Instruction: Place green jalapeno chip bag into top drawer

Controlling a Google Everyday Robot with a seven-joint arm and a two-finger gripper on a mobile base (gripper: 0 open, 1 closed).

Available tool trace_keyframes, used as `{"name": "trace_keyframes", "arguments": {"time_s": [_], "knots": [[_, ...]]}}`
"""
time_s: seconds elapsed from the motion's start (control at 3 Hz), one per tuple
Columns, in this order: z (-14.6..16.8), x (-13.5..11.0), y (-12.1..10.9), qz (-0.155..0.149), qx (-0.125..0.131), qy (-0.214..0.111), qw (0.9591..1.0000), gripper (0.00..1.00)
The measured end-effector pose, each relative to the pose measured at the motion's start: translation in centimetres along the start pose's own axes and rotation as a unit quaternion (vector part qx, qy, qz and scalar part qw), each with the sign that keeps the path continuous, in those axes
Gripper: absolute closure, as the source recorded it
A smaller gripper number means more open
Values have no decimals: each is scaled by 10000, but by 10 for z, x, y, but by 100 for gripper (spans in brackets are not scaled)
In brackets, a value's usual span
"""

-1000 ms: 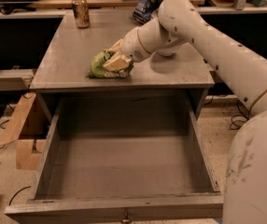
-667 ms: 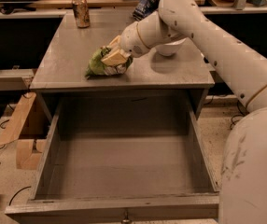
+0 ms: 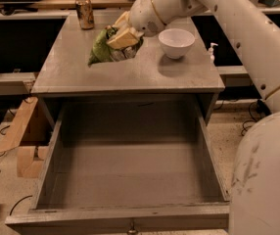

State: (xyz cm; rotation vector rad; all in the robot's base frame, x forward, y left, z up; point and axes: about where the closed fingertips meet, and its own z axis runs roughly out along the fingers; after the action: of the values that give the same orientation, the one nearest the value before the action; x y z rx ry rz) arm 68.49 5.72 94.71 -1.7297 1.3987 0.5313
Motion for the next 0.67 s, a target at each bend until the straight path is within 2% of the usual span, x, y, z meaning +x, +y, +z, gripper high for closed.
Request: {"name": "trace_keyframes", "arguments": {"time_s": [0.33, 0.67], "knots": [[-41, -12, 30, 61, 52, 335, 9994, 100], [-56, 0, 76, 499, -108, 766, 9957, 100]]}}
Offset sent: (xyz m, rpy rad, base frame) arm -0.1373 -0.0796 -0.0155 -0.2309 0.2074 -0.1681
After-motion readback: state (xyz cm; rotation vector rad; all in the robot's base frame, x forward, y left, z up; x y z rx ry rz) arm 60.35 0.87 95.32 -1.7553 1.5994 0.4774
